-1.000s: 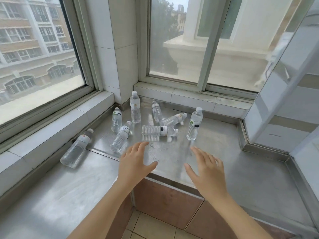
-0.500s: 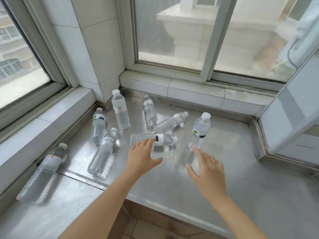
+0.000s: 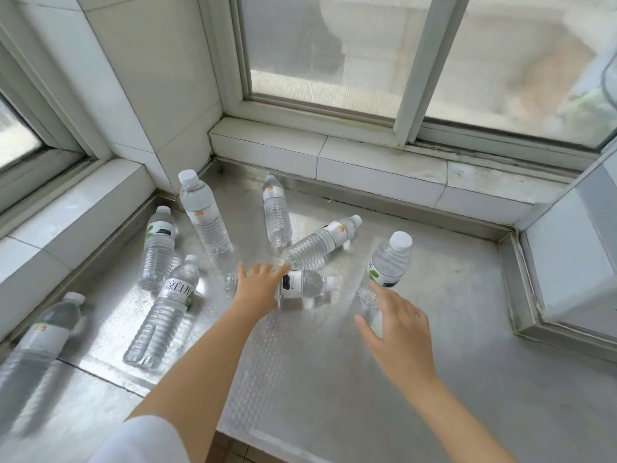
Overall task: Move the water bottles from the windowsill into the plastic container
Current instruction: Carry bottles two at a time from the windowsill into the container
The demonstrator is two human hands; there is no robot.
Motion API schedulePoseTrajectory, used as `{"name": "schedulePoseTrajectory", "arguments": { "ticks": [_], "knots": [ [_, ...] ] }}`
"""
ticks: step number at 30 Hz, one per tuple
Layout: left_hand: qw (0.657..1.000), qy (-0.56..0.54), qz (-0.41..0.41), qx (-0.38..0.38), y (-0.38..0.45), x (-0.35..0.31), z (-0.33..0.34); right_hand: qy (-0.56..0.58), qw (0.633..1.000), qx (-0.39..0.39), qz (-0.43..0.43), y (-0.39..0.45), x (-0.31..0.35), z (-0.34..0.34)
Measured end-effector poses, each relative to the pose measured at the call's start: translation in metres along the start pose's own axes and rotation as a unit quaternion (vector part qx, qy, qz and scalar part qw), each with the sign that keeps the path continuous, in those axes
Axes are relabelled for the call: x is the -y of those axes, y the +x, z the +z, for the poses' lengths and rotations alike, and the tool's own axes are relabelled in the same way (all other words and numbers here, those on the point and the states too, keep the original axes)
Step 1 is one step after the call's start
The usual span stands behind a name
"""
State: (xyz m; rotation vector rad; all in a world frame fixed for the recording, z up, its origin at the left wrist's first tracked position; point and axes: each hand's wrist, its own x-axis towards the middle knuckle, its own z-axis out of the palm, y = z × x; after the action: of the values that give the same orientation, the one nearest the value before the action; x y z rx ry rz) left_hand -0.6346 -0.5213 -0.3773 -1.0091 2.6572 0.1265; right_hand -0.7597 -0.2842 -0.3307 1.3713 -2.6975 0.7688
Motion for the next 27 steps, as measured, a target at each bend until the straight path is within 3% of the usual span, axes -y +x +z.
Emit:
{"name": "schedulePoseTrajectory", "arguments": {
  "ticks": [3,6,10,18,21,27],
  "knots": [
    [1.0,0.006,0.011,0.001,0.006,0.005,0.0,0.062,0.997,-0.05,0.023,0.006,-0.007,0.0],
    [1.0,-0.022,0.018,-0.013,0.004,0.008,-0.001,0.184,0.972,-0.086,0.118,0.012,-0.018,0.007],
    [0.988,-0.145,-0.016,-0.057,-0.016,0.002,-0.01,0.325,0.923,-0.023,0.202,0.025,-0.038,0.023],
    [0.852,-0.504,-0.106,-0.095,-0.041,-0.025,-0.032,0.387,0.901,0.032,0.192,0.058,-0.053,0.038],
    [0.8,-0.58,-0.117,-0.095,-0.046,-0.031,-0.039,0.402,0.894,0.021,0.196,0.067,-0.055,0.038],
    [0.738,-0.655,-0.124,-0.101,-0.061,-0.044,-0.06,0.402,0.893,0.007,0.201,0.064,-0.05,0.015]
  ]
}}
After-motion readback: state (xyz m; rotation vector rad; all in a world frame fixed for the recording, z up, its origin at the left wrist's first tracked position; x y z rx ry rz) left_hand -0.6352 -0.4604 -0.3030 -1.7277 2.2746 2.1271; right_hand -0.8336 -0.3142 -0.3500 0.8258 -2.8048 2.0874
